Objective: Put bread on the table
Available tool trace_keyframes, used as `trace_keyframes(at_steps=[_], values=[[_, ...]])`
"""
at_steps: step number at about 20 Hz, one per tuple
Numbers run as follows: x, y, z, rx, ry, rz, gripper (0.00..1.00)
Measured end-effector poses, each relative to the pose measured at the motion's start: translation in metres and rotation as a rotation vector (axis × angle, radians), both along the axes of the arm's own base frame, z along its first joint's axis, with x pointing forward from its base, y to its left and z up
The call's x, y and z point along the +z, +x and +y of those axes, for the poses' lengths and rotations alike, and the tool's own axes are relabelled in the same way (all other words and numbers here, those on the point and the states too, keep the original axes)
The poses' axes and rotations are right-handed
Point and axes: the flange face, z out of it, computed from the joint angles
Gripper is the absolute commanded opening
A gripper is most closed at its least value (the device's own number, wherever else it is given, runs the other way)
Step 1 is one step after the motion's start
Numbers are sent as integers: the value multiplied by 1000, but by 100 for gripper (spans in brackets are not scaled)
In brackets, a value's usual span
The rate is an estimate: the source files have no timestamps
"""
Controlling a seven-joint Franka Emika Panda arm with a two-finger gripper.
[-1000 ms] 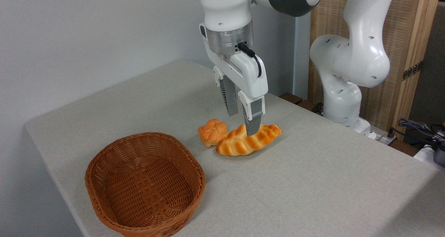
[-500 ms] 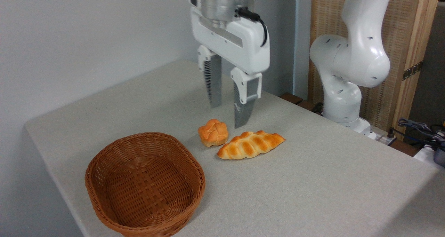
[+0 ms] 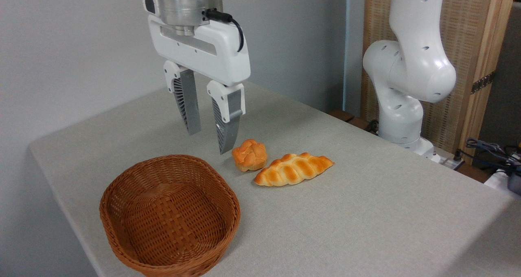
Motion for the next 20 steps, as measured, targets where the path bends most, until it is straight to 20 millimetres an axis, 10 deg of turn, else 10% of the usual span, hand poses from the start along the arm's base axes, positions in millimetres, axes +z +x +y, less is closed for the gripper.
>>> trace_keyframes(at_steps=[7, 20], values=[[-1, -7, -53, -36, 8, 37, 100], [-3, -10, -25, 5, 10, 83, 100]])
